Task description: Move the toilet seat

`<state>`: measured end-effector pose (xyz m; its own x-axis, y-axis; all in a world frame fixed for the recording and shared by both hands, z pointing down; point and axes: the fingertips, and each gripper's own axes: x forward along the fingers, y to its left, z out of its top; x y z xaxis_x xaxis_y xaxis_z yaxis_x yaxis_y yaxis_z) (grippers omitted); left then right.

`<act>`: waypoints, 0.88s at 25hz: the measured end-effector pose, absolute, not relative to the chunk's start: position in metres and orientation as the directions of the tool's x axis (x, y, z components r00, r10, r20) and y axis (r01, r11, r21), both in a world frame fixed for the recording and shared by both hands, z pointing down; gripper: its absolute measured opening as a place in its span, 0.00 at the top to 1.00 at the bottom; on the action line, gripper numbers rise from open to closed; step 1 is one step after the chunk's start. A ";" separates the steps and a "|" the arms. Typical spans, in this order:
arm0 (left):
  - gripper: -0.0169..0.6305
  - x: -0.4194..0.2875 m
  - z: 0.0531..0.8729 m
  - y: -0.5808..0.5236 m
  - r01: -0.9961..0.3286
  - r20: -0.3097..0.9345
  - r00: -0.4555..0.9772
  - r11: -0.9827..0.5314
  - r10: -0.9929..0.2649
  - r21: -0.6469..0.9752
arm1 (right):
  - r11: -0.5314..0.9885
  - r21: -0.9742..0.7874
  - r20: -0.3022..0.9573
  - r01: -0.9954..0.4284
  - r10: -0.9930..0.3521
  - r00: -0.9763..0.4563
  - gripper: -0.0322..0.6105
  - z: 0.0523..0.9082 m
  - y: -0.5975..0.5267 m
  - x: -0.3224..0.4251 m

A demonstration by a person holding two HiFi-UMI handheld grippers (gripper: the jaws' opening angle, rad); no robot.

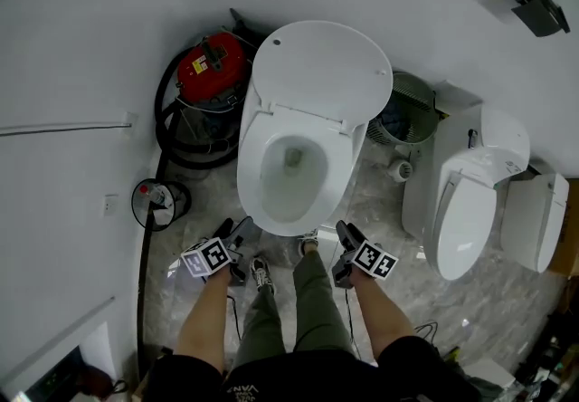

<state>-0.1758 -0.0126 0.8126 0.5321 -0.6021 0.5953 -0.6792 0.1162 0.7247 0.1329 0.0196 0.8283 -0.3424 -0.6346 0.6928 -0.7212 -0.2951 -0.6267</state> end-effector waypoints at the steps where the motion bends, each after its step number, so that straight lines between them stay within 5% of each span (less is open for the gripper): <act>1: 0.40 -0.176 0.820 -0.011 -0.666 0.598 0.526 0.144 -0.605 0.732 | -0.292 -0.624 0.701 -0.725 -0.619 -0.354 0.64 0.836 0.023 0.131; 9: 0.35 -0.183 0.865 0.000 -0.540 0.600 0.473 0.326 -0.646 0.776 | -0.291 -0.646 0.724 -0.706 -0.525 -0.447 0.53 0.881 0.040 0.107; 22: 0.28 -0.153 0.922 0.011 -0.519 0.628 0.554 0.362 -0.547 0.774 | -0.338 -0.670 0.730 -0.661 -0.464 -0.502 0.38 0.934 0.037 0.080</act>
